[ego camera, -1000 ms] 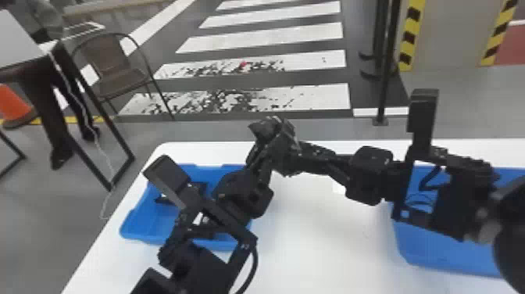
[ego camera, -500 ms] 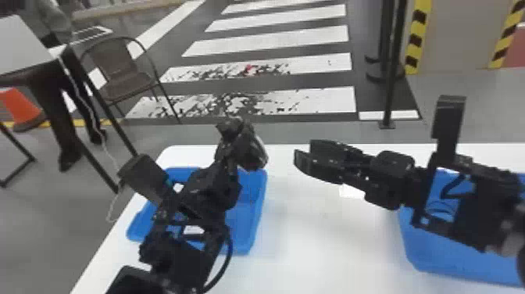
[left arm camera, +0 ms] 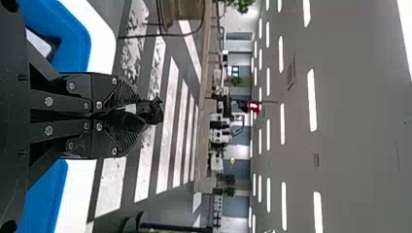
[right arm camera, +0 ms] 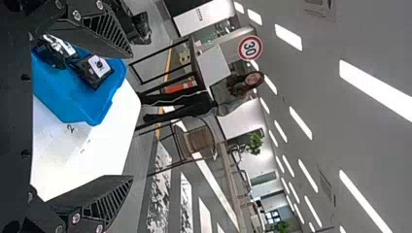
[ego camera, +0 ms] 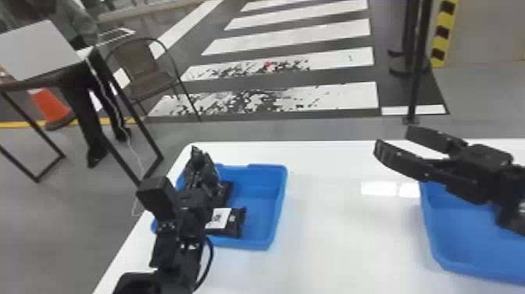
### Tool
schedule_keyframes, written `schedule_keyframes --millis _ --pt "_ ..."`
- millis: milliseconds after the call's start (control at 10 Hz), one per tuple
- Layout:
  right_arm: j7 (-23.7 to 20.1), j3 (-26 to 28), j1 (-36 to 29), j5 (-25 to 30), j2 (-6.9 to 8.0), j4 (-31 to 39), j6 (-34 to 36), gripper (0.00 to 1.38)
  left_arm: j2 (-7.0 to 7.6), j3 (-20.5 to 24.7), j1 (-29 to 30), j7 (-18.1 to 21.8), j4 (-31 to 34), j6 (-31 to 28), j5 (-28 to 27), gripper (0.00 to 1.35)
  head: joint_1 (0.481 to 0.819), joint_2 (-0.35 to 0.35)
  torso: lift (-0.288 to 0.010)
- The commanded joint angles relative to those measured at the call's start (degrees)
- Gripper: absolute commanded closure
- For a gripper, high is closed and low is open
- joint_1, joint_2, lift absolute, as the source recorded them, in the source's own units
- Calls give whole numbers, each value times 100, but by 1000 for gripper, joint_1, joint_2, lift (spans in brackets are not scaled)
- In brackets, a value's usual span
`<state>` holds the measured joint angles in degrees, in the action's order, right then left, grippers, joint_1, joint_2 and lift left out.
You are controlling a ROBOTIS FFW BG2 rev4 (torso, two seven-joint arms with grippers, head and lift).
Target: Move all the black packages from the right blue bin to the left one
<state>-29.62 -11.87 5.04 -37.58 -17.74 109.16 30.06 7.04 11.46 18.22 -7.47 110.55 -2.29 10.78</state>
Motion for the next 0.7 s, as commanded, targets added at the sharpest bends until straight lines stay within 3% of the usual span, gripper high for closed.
schedule_keyframes --millis 0,100,200,400,600 --pt "0 170 -54 45 25 3 3 145 -62 -4 -8 -18 -262 244 168 1115 663 350 -154" --pt "0 262 -82 125 34 3 3 144 -62 -95 20 -9 -262 356 351 542 671 350 -154" --pt "0 353 -124 251 60 -39 -152 144 -53 -198 20 53 -262 595 362 82 675 350 -154" --pt "158 627 -279 308 104 -151 -264 144 -36 -449 91 132 -108 1074 568 136 671 321 -154" --pt "782 1187 -827 959 253 481 -306 144 -36 -678 316 158 258 1369 785 134 663 254 -154"
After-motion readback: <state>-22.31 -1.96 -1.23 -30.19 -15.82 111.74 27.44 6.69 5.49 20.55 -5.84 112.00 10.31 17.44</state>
